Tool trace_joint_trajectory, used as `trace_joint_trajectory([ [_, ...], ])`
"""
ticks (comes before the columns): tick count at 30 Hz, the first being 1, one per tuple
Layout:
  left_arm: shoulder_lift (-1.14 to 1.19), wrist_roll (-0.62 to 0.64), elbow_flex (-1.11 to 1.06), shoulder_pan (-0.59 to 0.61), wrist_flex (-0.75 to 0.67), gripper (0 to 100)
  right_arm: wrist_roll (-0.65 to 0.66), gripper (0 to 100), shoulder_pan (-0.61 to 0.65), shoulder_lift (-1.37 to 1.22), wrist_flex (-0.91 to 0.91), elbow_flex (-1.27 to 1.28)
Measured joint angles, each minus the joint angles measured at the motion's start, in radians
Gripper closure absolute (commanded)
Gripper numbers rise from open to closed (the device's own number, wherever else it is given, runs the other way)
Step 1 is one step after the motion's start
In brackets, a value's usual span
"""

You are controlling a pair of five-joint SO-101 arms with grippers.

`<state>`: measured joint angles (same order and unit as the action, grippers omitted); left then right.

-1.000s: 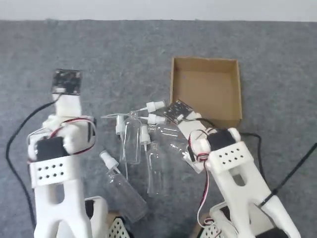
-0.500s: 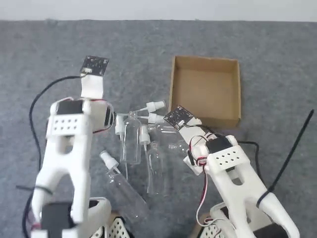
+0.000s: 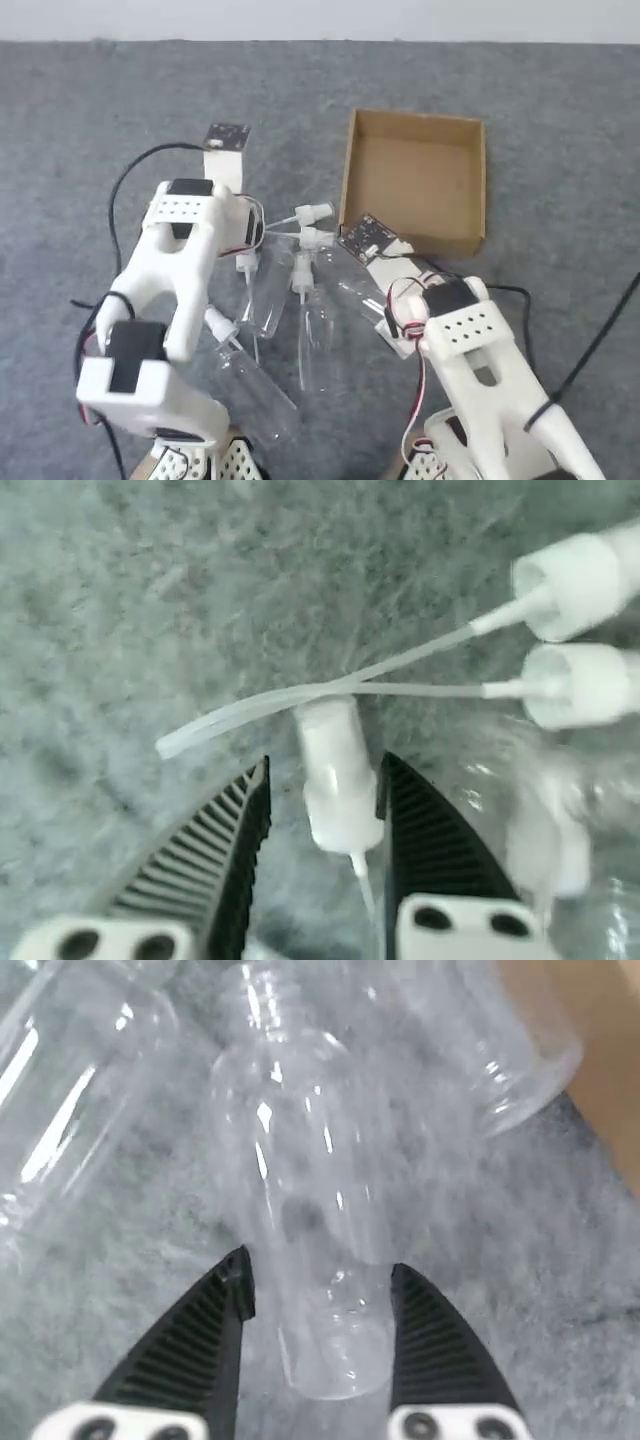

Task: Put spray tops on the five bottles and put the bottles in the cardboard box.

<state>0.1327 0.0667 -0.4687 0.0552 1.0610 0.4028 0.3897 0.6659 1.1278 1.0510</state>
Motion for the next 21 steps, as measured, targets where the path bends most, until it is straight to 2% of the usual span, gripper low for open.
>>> trace_joint_trajectory([
  [11, 0.069, 0.015, 0.0, -0.048, -0.054, 96, 0.089, 93.9, -0.175, 0.175, 0.121, 0.015],
  [18, 0.069, 0.011, 0.058, -0.058, -0.072, 97, 0.11, 93.5, -0.226, 0.218, 0.138, 0.015],
  [21, 0.069, 0.011, 0.141, -0.037, -0.038, 97, 0.114, 87.8, -0.224, 0.219, 0.14, 0.015],
])
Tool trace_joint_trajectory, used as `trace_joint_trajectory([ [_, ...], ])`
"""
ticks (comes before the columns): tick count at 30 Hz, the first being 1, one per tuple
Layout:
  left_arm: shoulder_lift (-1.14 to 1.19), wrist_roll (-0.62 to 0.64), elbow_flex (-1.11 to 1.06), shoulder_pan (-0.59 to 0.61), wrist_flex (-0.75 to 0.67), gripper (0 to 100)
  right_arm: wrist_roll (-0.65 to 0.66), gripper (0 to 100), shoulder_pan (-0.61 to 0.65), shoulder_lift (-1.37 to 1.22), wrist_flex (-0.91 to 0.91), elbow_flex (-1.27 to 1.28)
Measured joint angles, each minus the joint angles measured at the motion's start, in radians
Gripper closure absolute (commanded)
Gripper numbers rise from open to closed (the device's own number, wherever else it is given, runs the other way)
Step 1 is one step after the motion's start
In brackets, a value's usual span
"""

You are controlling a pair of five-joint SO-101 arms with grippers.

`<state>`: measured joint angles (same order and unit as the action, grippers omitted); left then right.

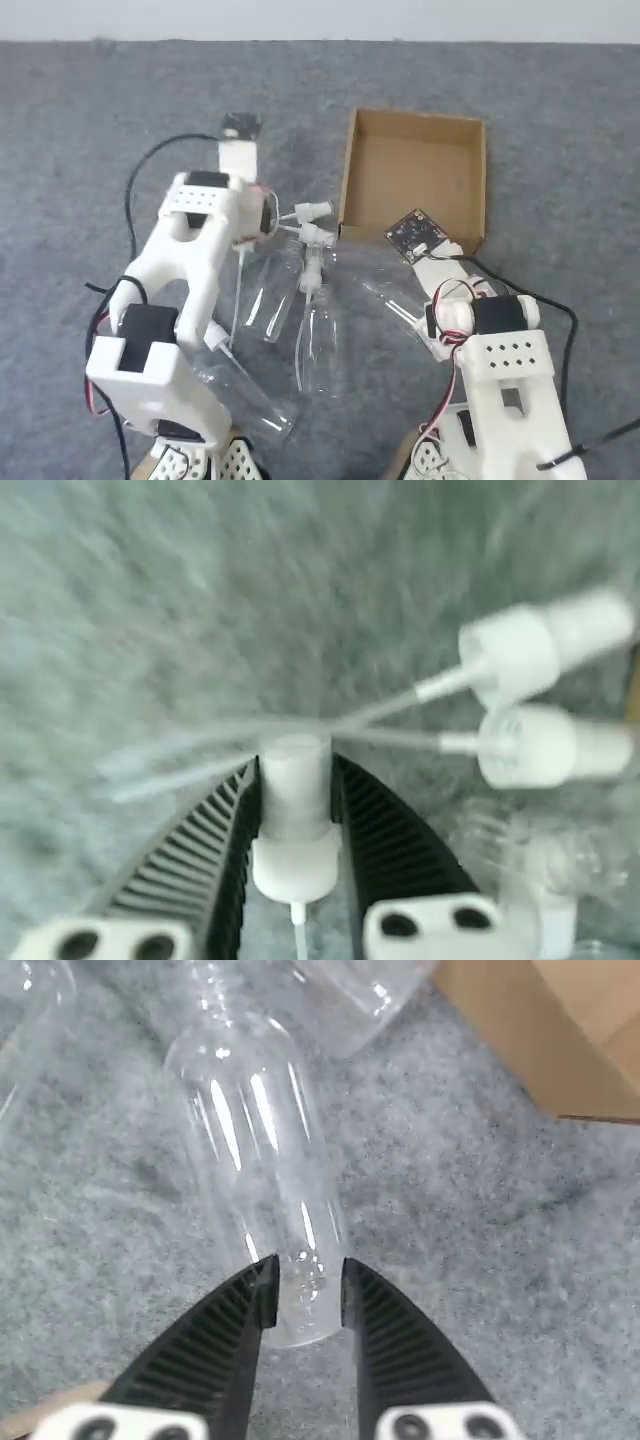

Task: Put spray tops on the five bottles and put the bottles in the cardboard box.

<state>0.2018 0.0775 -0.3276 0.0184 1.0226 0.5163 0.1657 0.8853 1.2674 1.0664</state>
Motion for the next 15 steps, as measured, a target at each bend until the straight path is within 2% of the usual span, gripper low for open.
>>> trace_joint_trajectory([
  [4, 0.0, 0.005, 0.146, 0.014, 0.092, 97, 0.0, 79.1, 0.002, 0.0, 0.0, 0.0],
  [9, 0.0, 0.0, 0.359, 0.048, 0.222, 97, 0.0, 77.9, 0.003, 0.0, 0.0, -0.014],
  [15, -0.046, 0.0, 0.519, 0.112, 0.371, 97, -0.048, 77.9, 0.178, 0.0, 0.023, -0.049],
])
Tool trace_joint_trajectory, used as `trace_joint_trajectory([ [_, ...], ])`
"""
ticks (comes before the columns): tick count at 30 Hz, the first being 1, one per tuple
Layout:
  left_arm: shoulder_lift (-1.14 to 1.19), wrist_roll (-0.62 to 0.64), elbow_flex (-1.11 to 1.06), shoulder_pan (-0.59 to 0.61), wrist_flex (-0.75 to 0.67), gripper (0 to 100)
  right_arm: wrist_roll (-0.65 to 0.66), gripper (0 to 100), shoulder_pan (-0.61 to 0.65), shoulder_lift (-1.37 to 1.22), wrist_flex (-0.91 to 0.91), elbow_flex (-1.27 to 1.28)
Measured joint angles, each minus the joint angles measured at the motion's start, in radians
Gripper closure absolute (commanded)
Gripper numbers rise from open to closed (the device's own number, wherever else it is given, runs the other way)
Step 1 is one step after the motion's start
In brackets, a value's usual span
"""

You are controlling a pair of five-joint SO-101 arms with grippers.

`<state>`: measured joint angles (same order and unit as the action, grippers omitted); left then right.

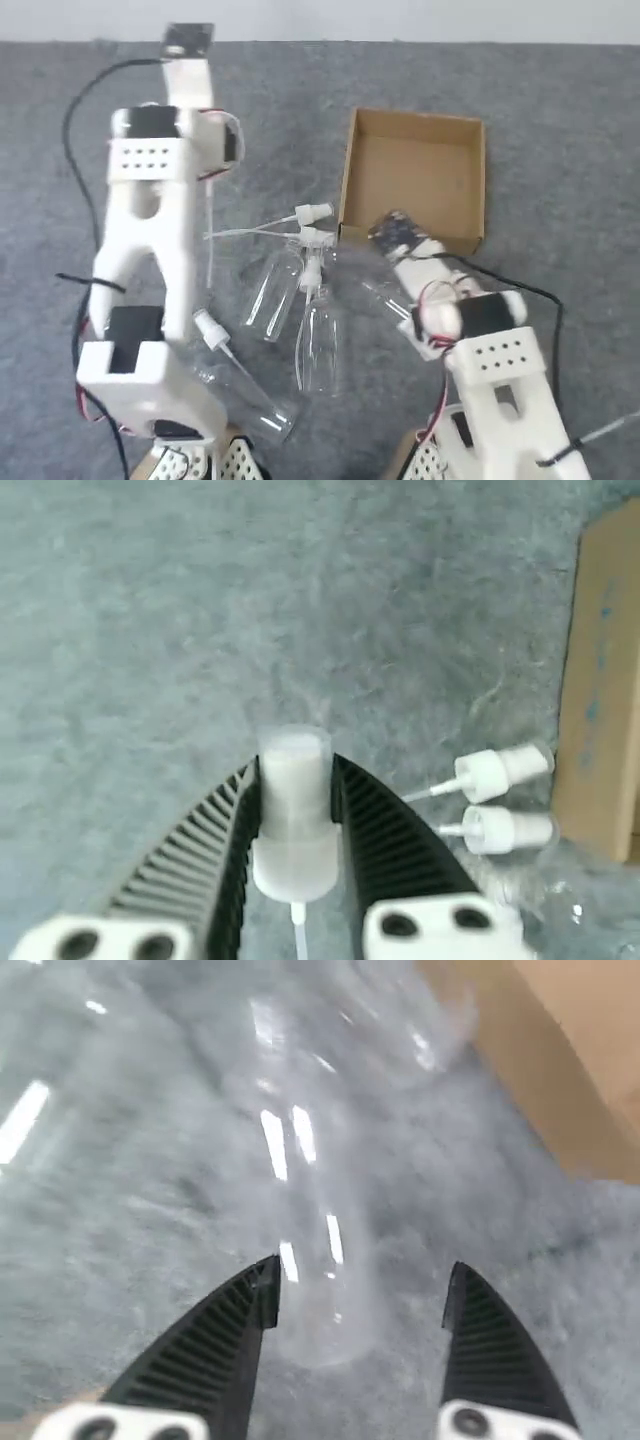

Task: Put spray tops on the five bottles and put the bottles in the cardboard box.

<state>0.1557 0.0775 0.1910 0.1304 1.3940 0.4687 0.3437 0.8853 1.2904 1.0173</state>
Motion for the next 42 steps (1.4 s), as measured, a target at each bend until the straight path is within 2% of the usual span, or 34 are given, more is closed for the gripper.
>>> trace_joint_trajectory([
  [3, -0.127, -0.003, -0.003, 0.028, 0.06, 97, -0.021, 77.8, 0.112, 0.0, 0.002, 0.0],
  [6, -0.285, -0.051, -0.094, 0.049, 0.08, 97, -0.028, 75.4, 0.173, 0.0, 0.003, 0.0],
  [9, -0.434, -0.078, -0.261, 0.061, 0.064, 97, -0.029, 70.9, 0.175, 0.0, 0.002, 0.0],
  [15, -0.717, -0.091, -0.62, 0.097, -0.044, 97, -0.031, 72.0, 0.186, -0.074, -0.035, -0.035],
  [20, -0.888, -0.13, -0.761, 0.103, -0.055, 97, -0.031, 72.0, 0.186, -0.247, -0.12, -0.094],
  [25, -0.962, -0.15, -0.815, 0.169, -0.055, 97, -0.031, 74.2, 0.186, -0.428, -0.206, -0.1],
  [37, -0.973, -0.16, -0.89, 0.184, -0.109, 97, -0.098, 99.7, 0.181, -0.603, -0.284, -0.12],
  [42, -0.973, -0.16, -0.89, 0.184, -0.109, 97, -0.1, 99.0, 0.144, -0.557, -0.278, -0.12],
])
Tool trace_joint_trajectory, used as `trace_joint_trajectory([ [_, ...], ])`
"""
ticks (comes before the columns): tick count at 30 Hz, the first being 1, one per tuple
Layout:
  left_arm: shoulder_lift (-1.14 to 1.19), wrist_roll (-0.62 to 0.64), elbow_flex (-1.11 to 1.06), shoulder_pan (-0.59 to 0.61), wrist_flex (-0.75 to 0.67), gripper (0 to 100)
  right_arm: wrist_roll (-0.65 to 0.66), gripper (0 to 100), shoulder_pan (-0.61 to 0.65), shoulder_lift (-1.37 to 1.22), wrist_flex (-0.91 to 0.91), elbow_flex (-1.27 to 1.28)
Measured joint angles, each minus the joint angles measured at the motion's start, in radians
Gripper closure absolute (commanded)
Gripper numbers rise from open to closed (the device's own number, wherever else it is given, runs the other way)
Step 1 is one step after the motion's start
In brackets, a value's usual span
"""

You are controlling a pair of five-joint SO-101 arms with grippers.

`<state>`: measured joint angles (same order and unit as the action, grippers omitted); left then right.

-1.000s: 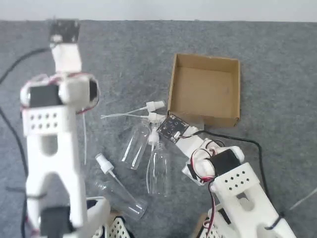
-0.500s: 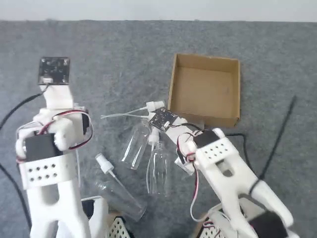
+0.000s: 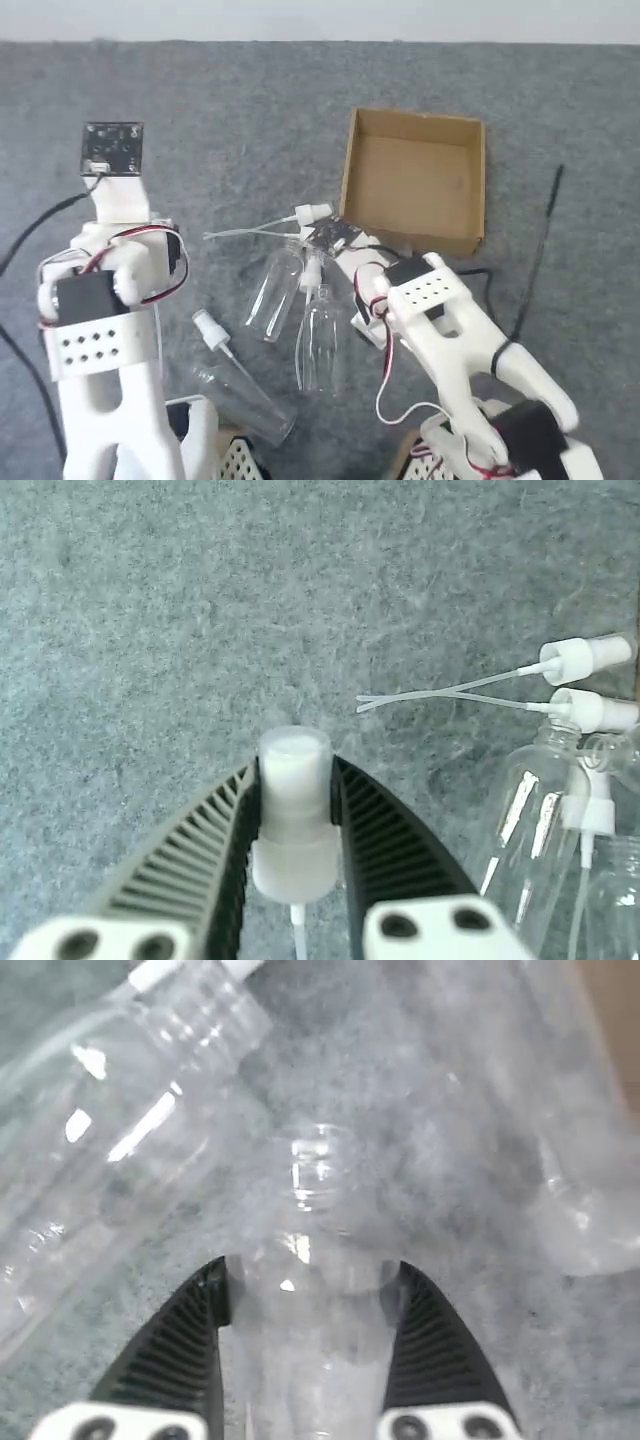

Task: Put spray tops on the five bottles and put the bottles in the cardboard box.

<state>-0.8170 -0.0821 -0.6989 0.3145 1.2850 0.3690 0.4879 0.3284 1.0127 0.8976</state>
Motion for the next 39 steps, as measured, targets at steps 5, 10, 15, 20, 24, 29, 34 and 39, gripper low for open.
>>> trace_joint_trajectory([
  [5, 0.0, 0.0, 0.026, -0.003, 0.0, 97, -0.003, 99.0, -0.048, 0.21, 0.101, -0.094],
  [10, 0.0, 0.025, 0.16, -0.11, 0.055, 97, -0.075, 99.1, 0.035, 0.371, 0.13, -0.183],
  [15, -0.003, 0.071, 0.318, -0.249, 0.115, 97, -0.153, 99.3, 0.184, 0.374, 0.037, -0.201],
  [20, -0.006, 0.072, 0.425, -0.273, 0.114, 97, -0.218, 99.3, 0.256, 0.331, -0.164, -0.195],
  [24, -0.008, 0.081, 0.494, -0.278, 0.078, 97, -0.224, 99.3, 0.327, 0.305, -0.258, -0.143],
  [29, -0.008, 0.192, 0.526, -0.278, 0.003, 98, -0.236, 99.3, 0.39, 0.308, -0.327, -0.106],
  [34, -0.018, 0.318, 0.528, -0.278, -0.083, 99, -0.27, 99.4, 0.417, 0.379, -0.539, 0.061],
  [39, -0.081, 0.342, 0.471, -0.278, -0.189, 99, -0.285, 99.4, 0.416, 0.47, -0.597, 0.138],
])
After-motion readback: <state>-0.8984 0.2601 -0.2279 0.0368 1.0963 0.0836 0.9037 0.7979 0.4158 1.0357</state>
